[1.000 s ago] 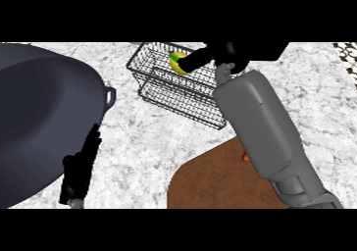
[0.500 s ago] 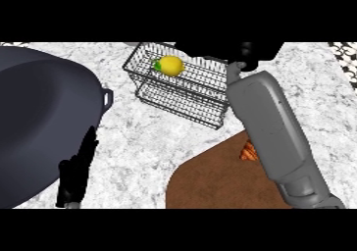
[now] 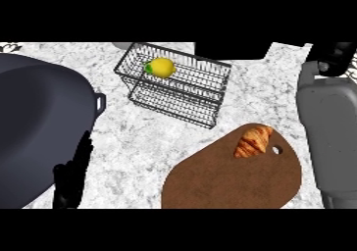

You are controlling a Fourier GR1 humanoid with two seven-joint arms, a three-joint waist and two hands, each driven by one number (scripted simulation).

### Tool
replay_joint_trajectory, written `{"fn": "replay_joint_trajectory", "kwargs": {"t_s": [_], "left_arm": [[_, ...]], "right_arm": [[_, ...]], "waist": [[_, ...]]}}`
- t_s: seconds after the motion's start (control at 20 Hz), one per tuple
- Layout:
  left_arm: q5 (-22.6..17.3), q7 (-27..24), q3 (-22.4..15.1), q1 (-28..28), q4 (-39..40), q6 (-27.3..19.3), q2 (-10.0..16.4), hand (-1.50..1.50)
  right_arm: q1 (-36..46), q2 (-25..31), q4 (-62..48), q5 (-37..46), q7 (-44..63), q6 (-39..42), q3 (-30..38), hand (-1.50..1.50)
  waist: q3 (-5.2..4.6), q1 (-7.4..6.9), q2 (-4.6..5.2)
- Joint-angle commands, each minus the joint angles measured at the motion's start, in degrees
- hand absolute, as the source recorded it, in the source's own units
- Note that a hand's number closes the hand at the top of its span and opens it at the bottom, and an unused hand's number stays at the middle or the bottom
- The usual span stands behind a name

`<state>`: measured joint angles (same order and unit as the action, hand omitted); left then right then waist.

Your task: Pick the lemon from the cutting board and place it in the tiered basket

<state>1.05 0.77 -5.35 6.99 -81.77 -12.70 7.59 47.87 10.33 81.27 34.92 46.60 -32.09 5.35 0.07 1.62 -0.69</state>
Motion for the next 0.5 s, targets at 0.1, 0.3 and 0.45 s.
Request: {"fn": "replay_joint_trajectory", "kwargs": {"t_s": [0.1, 0.3, 0.45], "left_arm": [[0.8, 4.45, -0.6, 1.95, -4.26, -1.37, 0.13, 0.0], [0.01, 0.6, 0.79, 1.77, -0.67, -0.34, 0.26, 0.0], [0.69, 0.43, 0.08, 1.46, -0.5, -1.06, -0.78, 0.0]], "right_arm": [[-16.07, 8.7, 19.71, -8.2, 2.96, 7.78, 7.31, -1.5], [-25.78, 14.83, 31.29, -18.32, 4.43, 16.1, 15.08, -1.5], [-33.65, 17.89, 34.52, -28.4, -0.02, 21.28, 23.72, -1.5]], "waist": [[0.1, 1.33, -0.27], [0.01, 1.43, 0.0], [0.05, 1.09, 0.19]]}}
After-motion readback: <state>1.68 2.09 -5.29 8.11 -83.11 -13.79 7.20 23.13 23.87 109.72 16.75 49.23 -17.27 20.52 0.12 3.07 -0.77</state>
